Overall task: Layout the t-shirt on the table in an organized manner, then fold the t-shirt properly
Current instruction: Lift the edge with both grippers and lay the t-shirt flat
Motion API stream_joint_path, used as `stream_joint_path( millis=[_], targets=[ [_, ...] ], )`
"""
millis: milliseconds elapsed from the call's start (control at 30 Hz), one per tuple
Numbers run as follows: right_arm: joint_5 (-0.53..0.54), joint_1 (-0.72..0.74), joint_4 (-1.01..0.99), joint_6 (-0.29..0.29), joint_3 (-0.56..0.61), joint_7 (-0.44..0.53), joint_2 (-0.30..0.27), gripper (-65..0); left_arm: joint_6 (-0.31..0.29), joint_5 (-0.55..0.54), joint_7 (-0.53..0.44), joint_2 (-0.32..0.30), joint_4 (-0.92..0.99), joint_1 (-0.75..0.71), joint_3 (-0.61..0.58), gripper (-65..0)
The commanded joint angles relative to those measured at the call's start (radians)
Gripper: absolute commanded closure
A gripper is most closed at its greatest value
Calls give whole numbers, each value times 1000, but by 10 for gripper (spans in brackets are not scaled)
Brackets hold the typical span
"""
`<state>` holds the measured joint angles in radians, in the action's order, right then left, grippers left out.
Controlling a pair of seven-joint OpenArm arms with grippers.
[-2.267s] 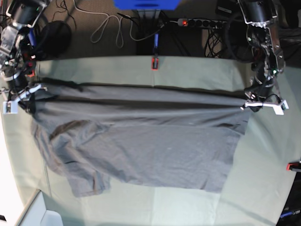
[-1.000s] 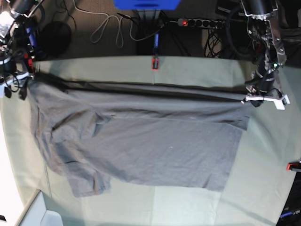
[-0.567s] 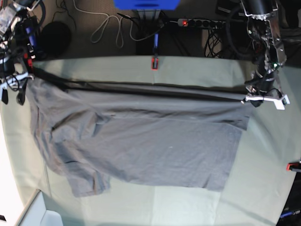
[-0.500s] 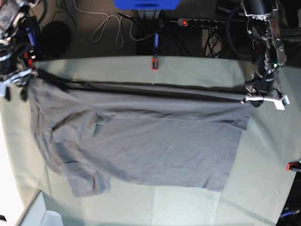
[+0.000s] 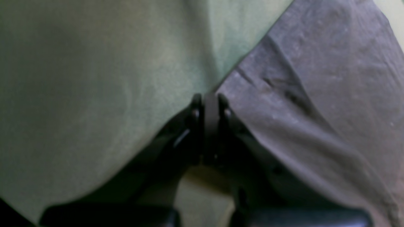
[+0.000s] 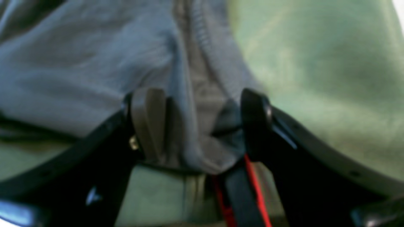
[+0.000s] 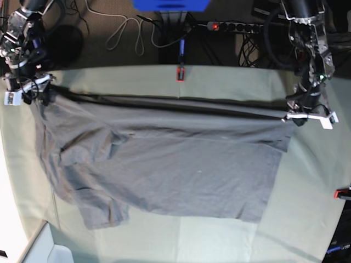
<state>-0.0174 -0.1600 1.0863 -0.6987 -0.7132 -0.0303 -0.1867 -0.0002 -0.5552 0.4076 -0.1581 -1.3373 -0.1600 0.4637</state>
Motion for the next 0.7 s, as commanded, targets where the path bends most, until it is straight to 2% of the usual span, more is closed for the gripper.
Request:
stream_joint_path(
  millis=[0, 67, 133, 200, 300, 500, 667],
  targets=[
    [-3, 15, -18, 1, -3, -6, -23, -377, 1, -1, -25, -14, -17, 10, 4, 0],
    [-3, 24, -51, 1, -3, -6, -35, -373, 1, -1, -25, -11, -20, 10, 4, 0],
    [-3, 20, -53, 1, -1, -6, -37, -338, 1, -1, -25, -11, -20, 7, 5, 0],
    [-3, 18, -53, 1, 16, -6, -38, -241, 1, -1, -25, -11, -20, 7, 7, 0],
    [-3, 17, -53, 1, 60, -6, -40, -12, 1, -1, -25, -13, -20, 6, 8, 0],
    [-2, -22, 33, 1, 62, -4, -33, 0, 1, -1, -25, -18, -28, -6, 11, 0],
    [-2, -60, 130, 1, 60, -6, -32, 0, 1, -1, -25, -18, -127, -60, 11, 0]
  ],
)
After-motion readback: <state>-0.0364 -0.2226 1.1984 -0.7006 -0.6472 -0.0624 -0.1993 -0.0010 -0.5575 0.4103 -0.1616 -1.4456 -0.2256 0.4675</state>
